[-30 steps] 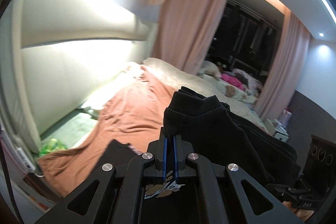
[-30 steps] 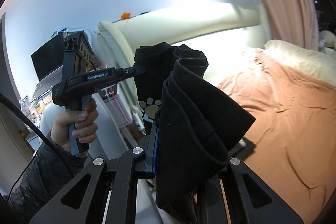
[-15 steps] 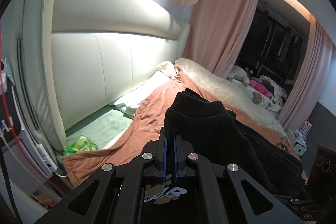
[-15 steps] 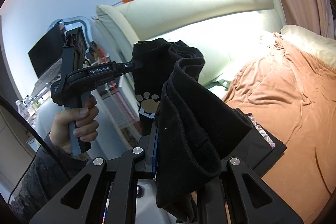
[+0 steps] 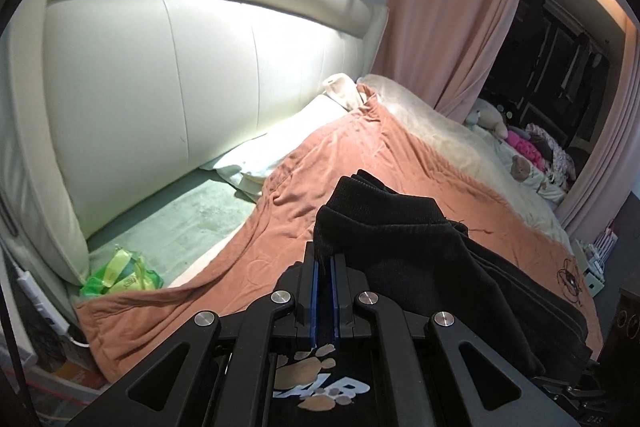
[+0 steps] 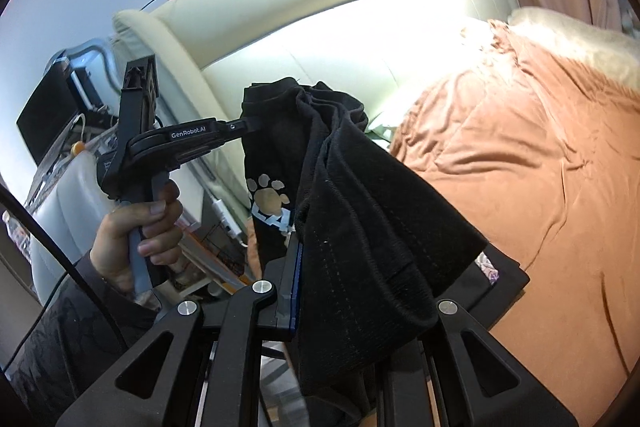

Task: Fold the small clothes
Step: 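Lift the folded shirt with both tools and carry it toward the bed corner, then lower the folded shirt onto the blanket and open both tools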

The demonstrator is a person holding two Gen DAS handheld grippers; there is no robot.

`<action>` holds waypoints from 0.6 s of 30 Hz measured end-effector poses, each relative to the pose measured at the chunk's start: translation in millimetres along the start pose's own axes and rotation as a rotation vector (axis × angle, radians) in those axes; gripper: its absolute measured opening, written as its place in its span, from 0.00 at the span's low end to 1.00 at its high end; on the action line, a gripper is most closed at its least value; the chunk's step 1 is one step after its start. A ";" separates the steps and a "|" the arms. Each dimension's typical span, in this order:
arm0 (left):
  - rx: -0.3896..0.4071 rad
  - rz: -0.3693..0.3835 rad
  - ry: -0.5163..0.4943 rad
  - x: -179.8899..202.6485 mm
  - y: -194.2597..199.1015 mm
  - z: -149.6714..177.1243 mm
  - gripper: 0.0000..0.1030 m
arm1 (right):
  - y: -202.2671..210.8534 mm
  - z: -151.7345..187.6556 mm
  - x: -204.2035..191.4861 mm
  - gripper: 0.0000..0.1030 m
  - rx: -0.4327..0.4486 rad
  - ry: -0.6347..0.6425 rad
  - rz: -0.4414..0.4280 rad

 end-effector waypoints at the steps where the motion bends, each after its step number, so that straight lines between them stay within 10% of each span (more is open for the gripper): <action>1: -0.012 -0.005 -0.006 1.0 -12.1 2.7 0.04 | 0.1 -0.6 10.8 0.10 -0.001 -0.011 0.001; 15: -0.159 -0.155 -0.071 -3.0 -143.5 69.2 0.06 | 18.9 21.8 229.2 0.15 -0.096 -0.199 0.092; 17: -0.190 -0.188 -0.042 -15.0 -155.2 81.2 0.15 | 19.0 32.7 266.9 0.28 -0.149 -0.201 0.163; 18: -0.209 -0.182 -0.014 -18.0 -158.8 86.8 0.20 | 21.2 37.9 281.8 0.52 -0.171 -0.205 0.190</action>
Point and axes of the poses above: each gripper's, at about its wrist camera, not at the fingertips, and y roughly against the way its jaws point, x to its right, z to its underside, the point moved 10 cm from there along -y, roughly the way its jaws point, and after that the axes turned 15 degrees about x, right-handed, at the moved point
